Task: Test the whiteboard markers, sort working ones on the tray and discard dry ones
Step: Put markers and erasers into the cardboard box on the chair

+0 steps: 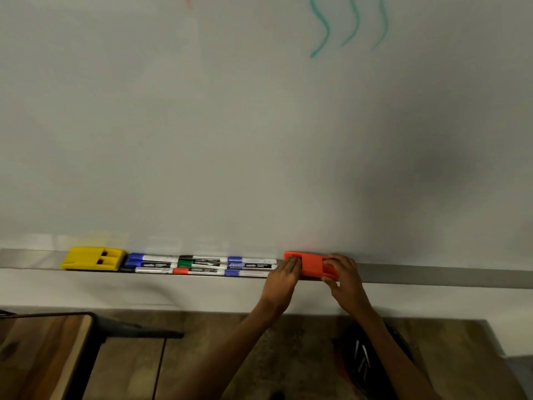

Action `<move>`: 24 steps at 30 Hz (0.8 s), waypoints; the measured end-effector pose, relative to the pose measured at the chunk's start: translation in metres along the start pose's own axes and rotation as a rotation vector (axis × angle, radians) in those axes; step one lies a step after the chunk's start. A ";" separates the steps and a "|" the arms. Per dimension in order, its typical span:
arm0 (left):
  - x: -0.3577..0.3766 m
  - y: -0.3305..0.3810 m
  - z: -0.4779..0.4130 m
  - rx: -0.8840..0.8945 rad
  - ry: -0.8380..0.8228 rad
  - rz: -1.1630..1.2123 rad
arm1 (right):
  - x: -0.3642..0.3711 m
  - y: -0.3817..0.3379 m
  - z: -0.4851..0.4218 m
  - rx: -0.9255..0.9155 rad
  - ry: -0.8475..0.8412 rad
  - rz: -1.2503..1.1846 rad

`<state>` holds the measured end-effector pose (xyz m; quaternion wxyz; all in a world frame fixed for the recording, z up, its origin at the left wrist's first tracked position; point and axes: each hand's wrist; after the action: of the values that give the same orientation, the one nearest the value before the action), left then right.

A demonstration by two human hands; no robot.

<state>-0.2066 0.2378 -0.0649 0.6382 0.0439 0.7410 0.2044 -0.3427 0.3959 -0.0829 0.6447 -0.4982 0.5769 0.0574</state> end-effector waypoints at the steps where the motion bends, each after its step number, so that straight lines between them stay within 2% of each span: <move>1: 0.005 0.001 -0.001 -0.020 -0.011 0.000 | 0.001 0.004 -0.003 -0.007 -0.008 -0.005; 13: 0.022 -0.006 0.004 -0.136 -0.025 -0.097 | 0.028 0.006 -0.003 0.009 -0.067 -0.015; 19: 0.019 -0.007 0.010 -0.151 -0.015 -0.137 | 0.034 -0.003 0.004 0.085 0.045 -0.012; 24: 0.021 -0.006 0.017 -0.134 -0.004 -0.124 | 0.043 -0.015 0.008 0.101 0.056 0.017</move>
<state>-0.1929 0.2435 -0.0884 0.6527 -0.0444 0.7256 0.2136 -0.3134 0.3729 -0.1097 0.6523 -0.4616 0.6009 0.0195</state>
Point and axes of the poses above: each hand's wrist, its own z-axis away from the middle knuckle, its own x-axis out of the palm, y = z × x, and after that the axes turned 1 degree about -x, right-handed
